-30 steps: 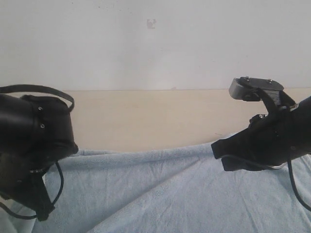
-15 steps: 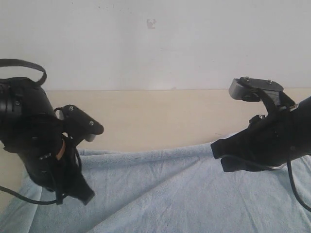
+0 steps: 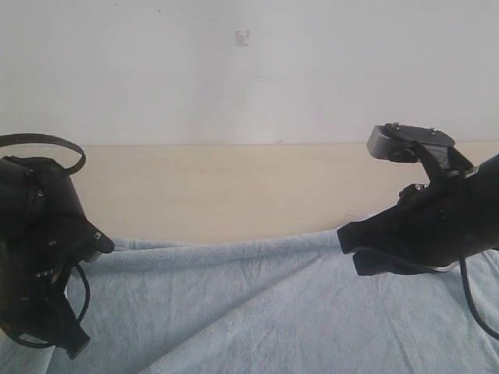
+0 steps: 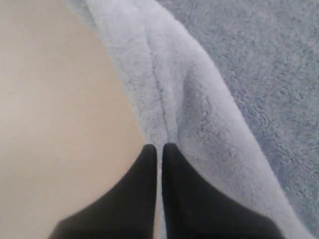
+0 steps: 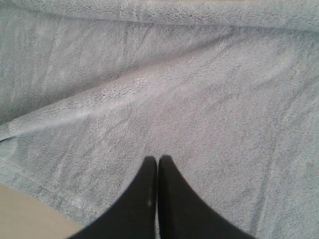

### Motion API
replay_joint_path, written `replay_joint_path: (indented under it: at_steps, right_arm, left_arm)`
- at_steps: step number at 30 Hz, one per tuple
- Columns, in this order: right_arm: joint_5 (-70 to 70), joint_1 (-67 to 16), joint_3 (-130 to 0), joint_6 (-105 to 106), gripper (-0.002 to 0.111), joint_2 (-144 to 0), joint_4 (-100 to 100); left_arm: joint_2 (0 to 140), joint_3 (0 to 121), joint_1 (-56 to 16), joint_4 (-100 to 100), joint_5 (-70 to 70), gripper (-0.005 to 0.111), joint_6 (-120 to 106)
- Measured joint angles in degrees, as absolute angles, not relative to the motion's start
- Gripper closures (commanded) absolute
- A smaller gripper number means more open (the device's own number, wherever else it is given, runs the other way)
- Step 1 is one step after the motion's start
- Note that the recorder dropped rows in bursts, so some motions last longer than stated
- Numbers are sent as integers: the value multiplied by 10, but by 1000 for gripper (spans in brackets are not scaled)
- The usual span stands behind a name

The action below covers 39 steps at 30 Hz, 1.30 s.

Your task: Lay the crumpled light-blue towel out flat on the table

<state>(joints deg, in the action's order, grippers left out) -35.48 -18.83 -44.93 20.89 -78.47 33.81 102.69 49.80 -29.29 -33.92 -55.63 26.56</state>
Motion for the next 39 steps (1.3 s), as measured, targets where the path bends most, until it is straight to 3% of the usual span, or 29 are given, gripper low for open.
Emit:
replay_joint_path:
  at_steps: [11,20,28,34,39]
  right_arm:
    - [-338,-188,-449,210,108,-785,360]
    - [-338,-188,-449,210,108,-785,359]
    - [-338,-188,-449,210,108,-785,358]
    - [-333,-188,-449,210,108,-785,355]
    - [-295,-188,-449,212,108,-785,314]
  left_arm:
    - [1027,498,-293,-188,-417,103,115]
    - [1038,497,-293,-375,-581,103,233]
    - [1025,493,-292,-399,-690,103,253]
    - [977,492,-292,-405,-621,103,263]
    - [963,492,-279,-416,-483,103,276]
